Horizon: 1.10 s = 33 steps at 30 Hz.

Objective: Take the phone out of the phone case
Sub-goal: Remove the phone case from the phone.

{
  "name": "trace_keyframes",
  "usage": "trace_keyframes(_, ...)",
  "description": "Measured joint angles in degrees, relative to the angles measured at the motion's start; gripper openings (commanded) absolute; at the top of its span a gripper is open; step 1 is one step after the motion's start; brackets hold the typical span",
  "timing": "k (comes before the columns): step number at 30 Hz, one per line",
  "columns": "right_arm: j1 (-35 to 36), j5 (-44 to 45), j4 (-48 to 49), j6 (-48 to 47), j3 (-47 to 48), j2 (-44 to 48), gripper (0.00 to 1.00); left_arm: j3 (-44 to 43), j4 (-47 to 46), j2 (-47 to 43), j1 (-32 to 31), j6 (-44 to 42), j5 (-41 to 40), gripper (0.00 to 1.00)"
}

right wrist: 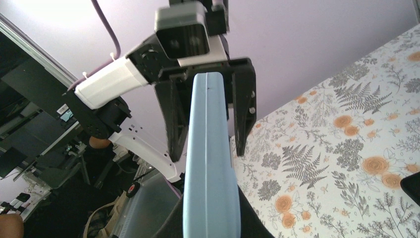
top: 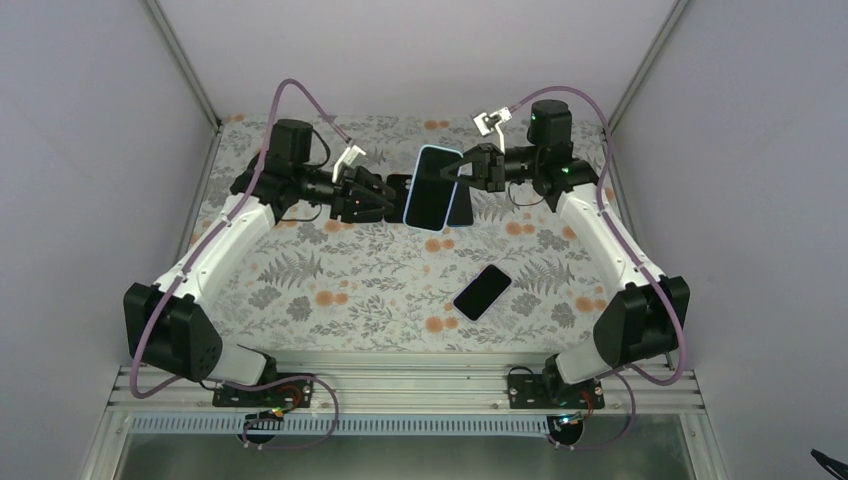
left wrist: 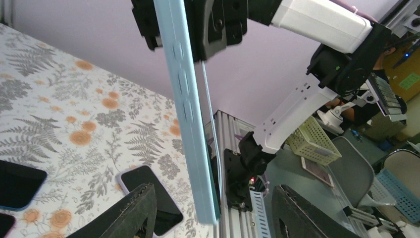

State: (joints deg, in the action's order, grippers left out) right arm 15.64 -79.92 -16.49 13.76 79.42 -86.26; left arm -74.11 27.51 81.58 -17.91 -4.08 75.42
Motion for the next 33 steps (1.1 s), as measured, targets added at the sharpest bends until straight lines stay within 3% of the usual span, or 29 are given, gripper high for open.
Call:
trace_keyframes(16, -0.1, -2.4, 5.9, 6.3, 0.4, 0.0, 0.04, 4.2, -1.4, -0.2, -5.0, -0.1, -1.3, 0.5)
trace_keyframes(33, -0.1, -3.5, 6.8, 6.5, 0.4, 0.0, 0.04, 6.0, -4.6, -0.2, -4.8, 2.3, -2.4, 0.41)
